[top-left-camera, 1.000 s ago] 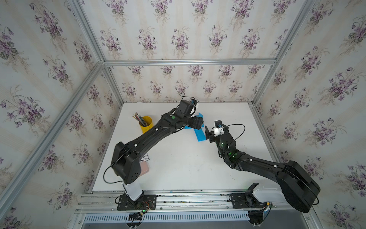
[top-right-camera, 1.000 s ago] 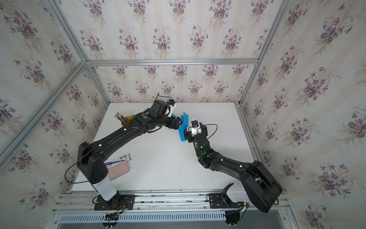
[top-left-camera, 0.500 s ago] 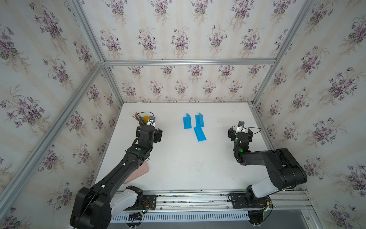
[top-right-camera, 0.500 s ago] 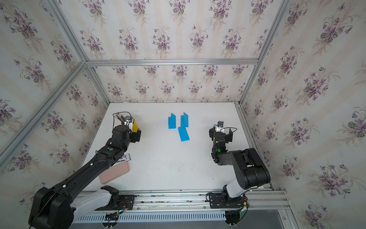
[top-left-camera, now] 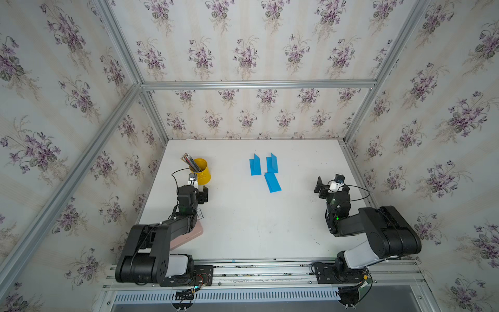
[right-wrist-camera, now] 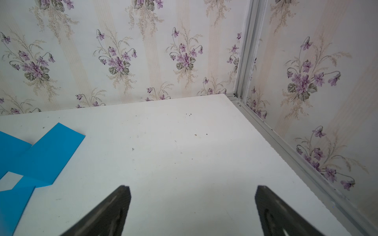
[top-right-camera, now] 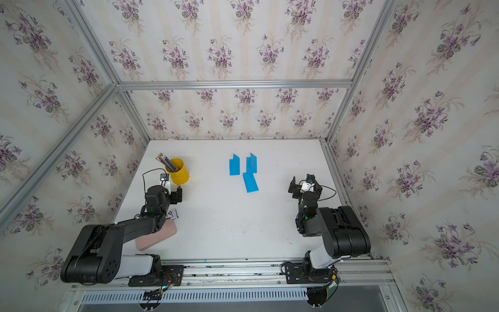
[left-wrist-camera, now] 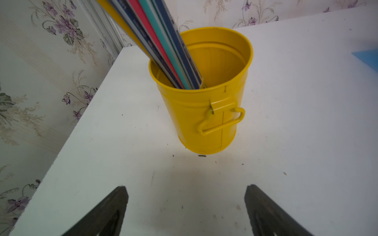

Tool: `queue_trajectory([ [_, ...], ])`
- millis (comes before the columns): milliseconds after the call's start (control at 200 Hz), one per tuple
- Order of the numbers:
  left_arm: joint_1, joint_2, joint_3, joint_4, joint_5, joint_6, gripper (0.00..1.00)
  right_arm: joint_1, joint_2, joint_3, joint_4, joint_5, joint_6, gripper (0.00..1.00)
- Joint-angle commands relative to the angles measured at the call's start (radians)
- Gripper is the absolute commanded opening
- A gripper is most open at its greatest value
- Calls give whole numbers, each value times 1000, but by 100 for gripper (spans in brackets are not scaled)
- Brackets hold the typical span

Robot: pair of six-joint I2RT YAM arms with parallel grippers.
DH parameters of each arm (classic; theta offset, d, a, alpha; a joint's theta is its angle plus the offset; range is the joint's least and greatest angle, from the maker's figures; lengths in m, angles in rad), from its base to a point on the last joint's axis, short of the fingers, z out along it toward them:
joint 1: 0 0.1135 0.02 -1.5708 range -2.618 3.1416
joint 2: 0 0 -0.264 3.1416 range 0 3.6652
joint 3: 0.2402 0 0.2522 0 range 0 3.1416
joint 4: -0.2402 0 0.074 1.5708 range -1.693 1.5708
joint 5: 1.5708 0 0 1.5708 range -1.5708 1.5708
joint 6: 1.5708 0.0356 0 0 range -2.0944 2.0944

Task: Fold the square paper along the opposite sides
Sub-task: Reset both arms

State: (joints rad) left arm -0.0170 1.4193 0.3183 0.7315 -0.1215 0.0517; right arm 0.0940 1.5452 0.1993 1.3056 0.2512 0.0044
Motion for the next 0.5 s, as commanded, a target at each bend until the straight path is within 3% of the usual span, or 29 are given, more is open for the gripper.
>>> queue_trajectory([
  [0, 3, 120, 14, 262, 74, -1, 94, -1, 8, -5, 67, 14, 13, 100],
  [180, 4, 130, 85, 136, 69, -10, 100, -2, 1, -1, 45, 11, 17, 100],
  [495, 4, 135, 83, 148, 68, -10, 100, -4, 8, 16, 21, -51, 2, 100],
])
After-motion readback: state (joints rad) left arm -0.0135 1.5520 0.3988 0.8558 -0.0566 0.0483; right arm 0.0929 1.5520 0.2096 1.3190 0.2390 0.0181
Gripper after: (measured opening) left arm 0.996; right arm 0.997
